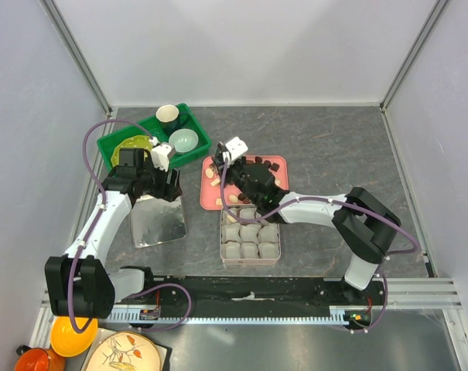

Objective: Pack the chocolate

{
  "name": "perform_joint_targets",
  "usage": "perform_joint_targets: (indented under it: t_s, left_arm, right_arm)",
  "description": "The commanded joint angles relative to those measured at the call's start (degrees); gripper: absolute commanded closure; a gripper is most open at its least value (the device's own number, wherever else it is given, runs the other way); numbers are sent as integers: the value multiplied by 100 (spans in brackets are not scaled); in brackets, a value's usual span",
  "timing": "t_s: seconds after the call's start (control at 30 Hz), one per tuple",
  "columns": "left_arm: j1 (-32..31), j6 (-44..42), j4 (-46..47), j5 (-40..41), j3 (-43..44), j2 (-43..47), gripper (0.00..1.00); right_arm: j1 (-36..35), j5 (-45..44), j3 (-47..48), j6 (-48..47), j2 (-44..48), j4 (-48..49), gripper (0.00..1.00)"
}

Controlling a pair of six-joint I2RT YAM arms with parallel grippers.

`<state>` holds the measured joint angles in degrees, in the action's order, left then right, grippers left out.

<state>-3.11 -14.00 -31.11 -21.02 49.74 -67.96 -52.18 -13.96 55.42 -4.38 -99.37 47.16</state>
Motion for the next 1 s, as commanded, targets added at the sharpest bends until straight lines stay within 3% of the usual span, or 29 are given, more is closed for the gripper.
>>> perform_joint_targets:
  t_s: [0.0, 0.23, 0.27, 0.33, 0.97]
  left_arm:
    - [39, 38, 97, 106, 221, -85, 23]
    - [39, 29, 132, 168, 177, -94, 23]
    - [39, 20, 123, 159, 168, -68, 23]
    - [39, 2, 123, 168, 168, -50, 23]
    - [39, -77, 132, 194, 80, 11, 24]
  right_arm:
    - [120, 393, 584, 376, -328, 541, 65]
    - [296, 622, 944, 693, -785, 532, 58]
    - [296, 631, 971, 693, -855, 505, 51]
    - [305, 640, 1032, 702, -908, 400, 47]
    - [490, 640, 1111, 632, -1207, 733, 51]
